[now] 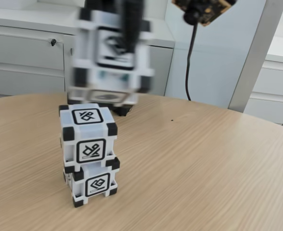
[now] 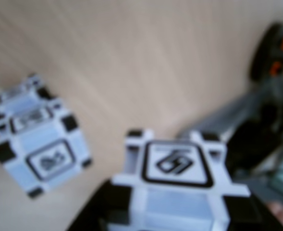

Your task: Stack cubes from left to right.

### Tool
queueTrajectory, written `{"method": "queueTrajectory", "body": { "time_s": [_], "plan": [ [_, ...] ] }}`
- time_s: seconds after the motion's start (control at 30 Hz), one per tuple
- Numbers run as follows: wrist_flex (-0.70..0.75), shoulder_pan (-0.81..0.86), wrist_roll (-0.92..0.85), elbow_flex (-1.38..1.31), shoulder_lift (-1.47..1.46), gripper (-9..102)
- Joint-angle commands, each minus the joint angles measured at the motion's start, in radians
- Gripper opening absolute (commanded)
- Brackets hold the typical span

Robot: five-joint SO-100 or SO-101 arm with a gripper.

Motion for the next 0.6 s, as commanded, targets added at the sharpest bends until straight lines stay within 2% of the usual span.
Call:
{"method": "queueTrajectory", "body": {
  "time_s": [0.0, 0.17, 0.37, 0.57],
  "plan": [
    [0.003, 0.054, -0.009, -0.044, 0.028, 0],
    [0.084, 0.084, 0.011, -0.146, 0.008, 0],
    [0.373, 0.083, 0.071, -0.48, -0.02, 0],
    [0.594, 0.084, 0.104, -0.834, -0.25, 0]
  ]
}}
